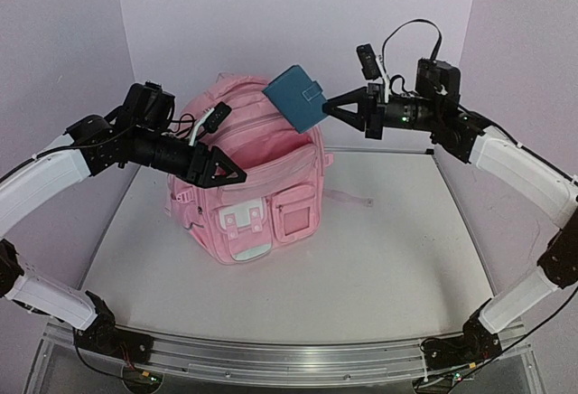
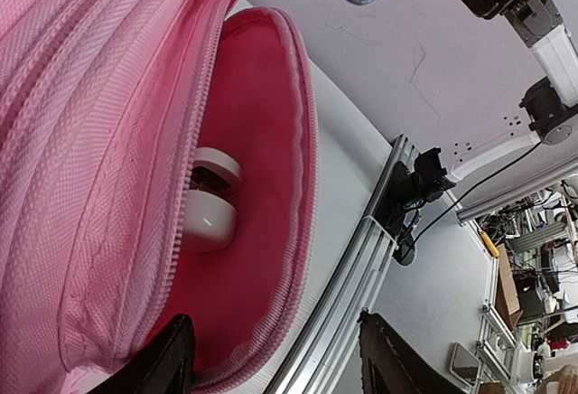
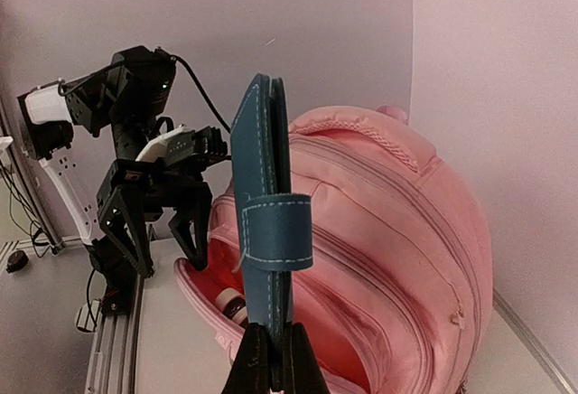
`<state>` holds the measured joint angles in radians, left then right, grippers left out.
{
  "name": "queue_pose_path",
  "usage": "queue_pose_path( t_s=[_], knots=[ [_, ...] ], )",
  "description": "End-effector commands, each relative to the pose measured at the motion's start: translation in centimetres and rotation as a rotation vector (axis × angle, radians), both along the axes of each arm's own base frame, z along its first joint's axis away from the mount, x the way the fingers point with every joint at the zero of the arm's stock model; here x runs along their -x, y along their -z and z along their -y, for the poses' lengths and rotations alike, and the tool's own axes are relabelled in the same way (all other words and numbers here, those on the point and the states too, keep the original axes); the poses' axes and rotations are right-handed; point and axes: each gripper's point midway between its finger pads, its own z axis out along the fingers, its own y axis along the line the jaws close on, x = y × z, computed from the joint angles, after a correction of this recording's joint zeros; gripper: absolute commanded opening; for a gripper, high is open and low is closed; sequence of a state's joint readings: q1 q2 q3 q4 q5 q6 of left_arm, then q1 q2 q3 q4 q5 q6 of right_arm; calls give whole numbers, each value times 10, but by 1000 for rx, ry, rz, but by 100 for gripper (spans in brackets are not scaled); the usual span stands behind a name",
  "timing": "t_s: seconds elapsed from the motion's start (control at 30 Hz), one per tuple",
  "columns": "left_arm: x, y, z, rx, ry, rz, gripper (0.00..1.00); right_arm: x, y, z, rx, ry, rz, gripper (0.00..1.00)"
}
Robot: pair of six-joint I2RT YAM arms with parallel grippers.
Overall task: Pack the student bag
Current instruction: Place the personal item in the student bag.
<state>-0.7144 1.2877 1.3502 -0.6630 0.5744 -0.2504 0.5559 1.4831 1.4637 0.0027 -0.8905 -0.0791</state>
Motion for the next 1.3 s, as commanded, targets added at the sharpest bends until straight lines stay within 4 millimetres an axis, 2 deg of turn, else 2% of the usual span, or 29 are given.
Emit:
queue_pose_path(
  t_s=[0.0, 0.1, 0.23, 0.4, 0.7, 0.83, 0.97, 1.07, 1.1, 1.27],
  knots=[
    [10, 6, -2, -15, 25, -21, 62, 3, -6, -27, 42, -61, 154, 0],
    [10, 6, -2, -19, 26, -22, 62, -4, 0, -38, 88, -80, 190, 0],
    [9, 4, -3, -23, 21, -16, 62, -18, 37, -50, 229, -84, 180, 0],
    [7, 0, -5, -28, 5, 5, 62, -21, 67, -45, 326, -73, 184, 0],
    [0, -5, -9, -55, -21, 48, 62, -11, 77, -41, 360, -110, 176, 0],
    [-15, -13, -19, -74, -116, 118, 65, -10, 84, -37, 410, -111, 156, 1],
    [-14, -24, -21, -46, -123, 150, 67, -12, 83, -36, 413, -99, 151, 28],
    [-14, -25, -20, -38, -118, 150, 68, -12, 77, -38, 398, -100, 150, 53],
    [-13, -25, -19, -39, -116, 147, 68, -12, 75, -38, 393, -101, 150, 58],
    [-13, -24, -16, -36, -104, 134, 69, -15, 60, -39, 360, -75, 141, 60]
  ],
)
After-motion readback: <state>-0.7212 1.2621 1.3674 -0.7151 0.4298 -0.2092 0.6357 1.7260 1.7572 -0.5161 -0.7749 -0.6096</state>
